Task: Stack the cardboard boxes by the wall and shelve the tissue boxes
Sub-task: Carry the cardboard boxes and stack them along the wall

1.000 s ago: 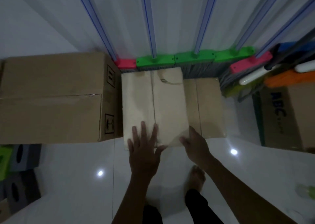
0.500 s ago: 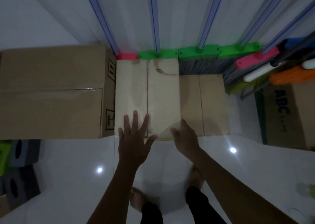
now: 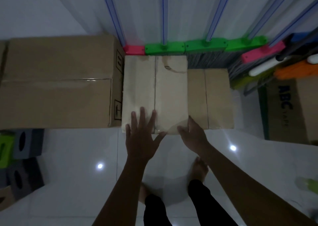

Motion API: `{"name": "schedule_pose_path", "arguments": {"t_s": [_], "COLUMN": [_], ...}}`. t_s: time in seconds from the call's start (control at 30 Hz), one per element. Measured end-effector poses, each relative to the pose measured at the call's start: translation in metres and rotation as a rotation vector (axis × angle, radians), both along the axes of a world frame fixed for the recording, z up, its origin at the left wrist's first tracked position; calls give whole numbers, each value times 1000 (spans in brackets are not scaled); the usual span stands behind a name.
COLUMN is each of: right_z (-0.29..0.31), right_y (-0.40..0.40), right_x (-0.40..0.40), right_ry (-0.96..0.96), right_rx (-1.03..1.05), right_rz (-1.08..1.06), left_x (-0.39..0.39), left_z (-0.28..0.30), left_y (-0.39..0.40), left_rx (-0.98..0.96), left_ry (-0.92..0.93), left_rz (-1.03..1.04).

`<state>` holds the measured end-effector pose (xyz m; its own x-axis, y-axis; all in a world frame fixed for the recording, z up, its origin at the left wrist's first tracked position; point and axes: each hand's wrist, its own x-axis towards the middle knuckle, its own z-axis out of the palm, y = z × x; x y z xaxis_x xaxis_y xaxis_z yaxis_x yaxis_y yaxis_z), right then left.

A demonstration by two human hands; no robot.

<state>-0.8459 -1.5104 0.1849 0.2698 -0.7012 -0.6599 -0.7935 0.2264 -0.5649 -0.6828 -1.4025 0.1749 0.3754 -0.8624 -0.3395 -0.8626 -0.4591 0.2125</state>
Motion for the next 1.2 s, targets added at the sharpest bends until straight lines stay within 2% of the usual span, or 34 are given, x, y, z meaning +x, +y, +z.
{"name": "schedule_pose_path", "arguments": {"t_s": [0.1,0.23,0.37,0.53,0.73,0.9,1.2], "right_z": [24,75,132,213,284,309,316], "right_y": [10,35,73,137,199,268,383], "right_x": [-7,-15,-2,52,127,206,383], "right_ry": [16,-21,-27,-80,-158,-270,-334], "right_rx": [-148,-370,-385,-427,-438,-428,-333], "right_rz": [43,243,398,600,632,762,1158], "left_x": [-4,-12,-6,31,86,135,242], "left_z": [22,64,118,199,275,307,316], "left_y": [15,59,106,176,267,345,471], "left_rx": [-54,-86,-133,-243,-419,-521,-375], "left_ry": [-83,-28,126,266,327,296,88], "left_rz": [115,255,346,476,721,957,1273]}}
